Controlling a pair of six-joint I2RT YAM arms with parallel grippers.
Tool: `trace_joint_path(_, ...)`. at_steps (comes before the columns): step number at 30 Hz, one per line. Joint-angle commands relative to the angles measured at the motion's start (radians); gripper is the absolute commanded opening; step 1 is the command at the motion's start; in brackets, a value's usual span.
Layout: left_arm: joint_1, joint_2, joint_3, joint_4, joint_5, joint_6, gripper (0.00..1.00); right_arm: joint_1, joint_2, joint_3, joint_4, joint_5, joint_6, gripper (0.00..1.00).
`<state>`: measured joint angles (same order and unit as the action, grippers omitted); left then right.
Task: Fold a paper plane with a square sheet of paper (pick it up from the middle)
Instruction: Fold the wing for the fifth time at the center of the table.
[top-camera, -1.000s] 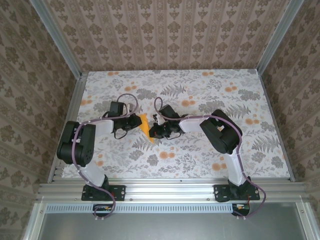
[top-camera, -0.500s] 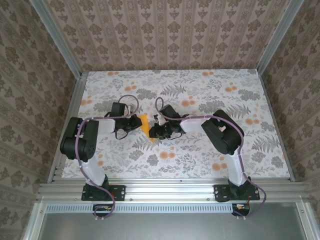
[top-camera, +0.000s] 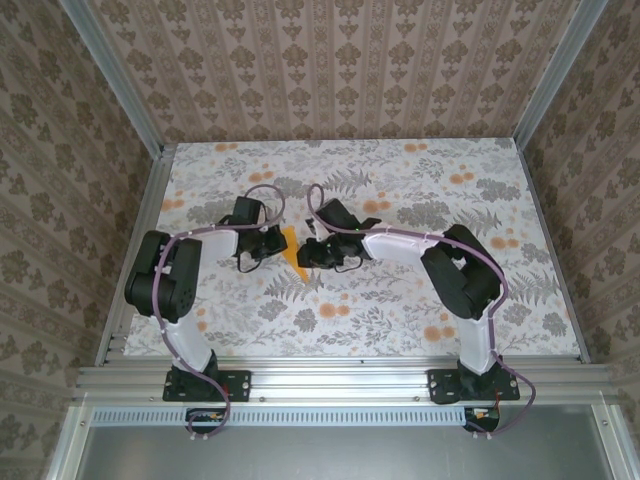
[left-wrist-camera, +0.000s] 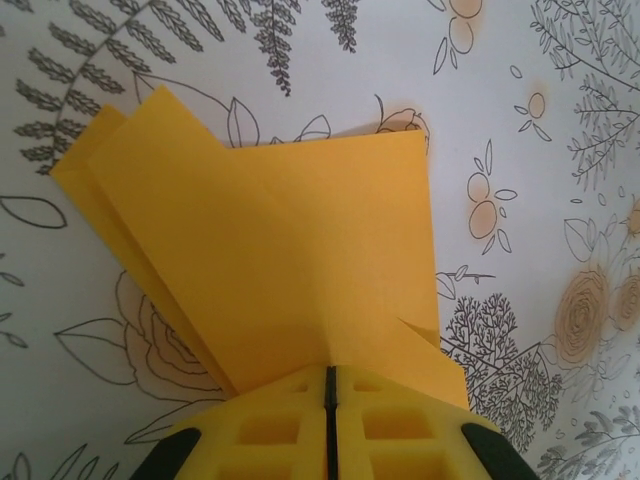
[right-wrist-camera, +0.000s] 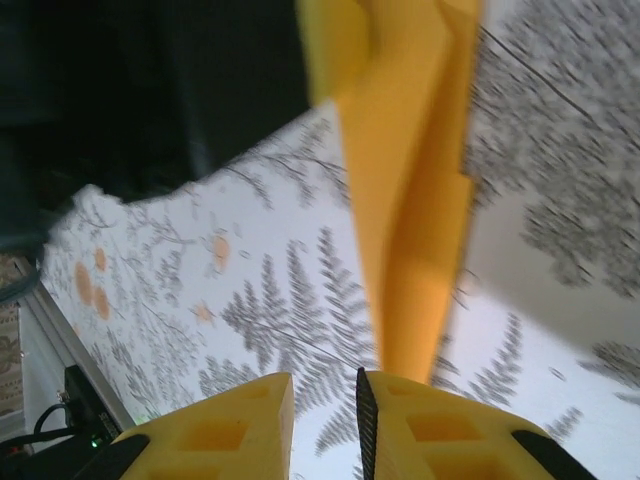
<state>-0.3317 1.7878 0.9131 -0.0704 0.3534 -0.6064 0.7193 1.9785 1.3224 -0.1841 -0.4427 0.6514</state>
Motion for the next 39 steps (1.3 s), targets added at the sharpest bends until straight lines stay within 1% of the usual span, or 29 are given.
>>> trace_joint_path(1,-0.012,0.048,0.015,-0.123,-0.074,0.009,0.1,0.027,0.062,0.093,-0.092,0.049,-0.064,0.24)
trace_joint_path(5,-0.024,0.058,0.035,-0.139,-0.082,0.004,0.1,0.03,0.13,0.145,-0.102,0.044,-0.045,0.2)
trace_joint_path(12,-0.03,0.061,0.046,-0.149,-0.086,-0.002,0.11,0.022,0.176,0.147,-0.091,0.032,-0.015,0.17)
trace_joint_path(18,-0.03,0.064,0.049,-0.156,-0.096,0.005,0.11,0.003,0.161,0.094,-0.063,0.016,-0.003,0.17)
trace_joint_path(22,-0.03,0.07,0.054,-0.157,-0.099,0.007,0.11,-0.003,0.163,0.064,-0.016,-0.062,0.019,0.17)
trace_joint_path(25,-0.03,0.073,0.056,-0.158,-0.1,0.008,0.11,-0.013,0.163,0.031,0.028,-0.095,0.045,0.17)
trace_joint_path(30,-0.029,0.076,0.058,-0.167,-0.11,0.014,0.11,-0.032,0.15,-0.004,0.049,-0.089,0.057,0.16)
trace_joint_path(39,-0.028,0.083,0.065,-0.18,-0.12,0.028,0.11,-0.038,0.089,-0.012,0.016,-0.049,0.037,0.16)
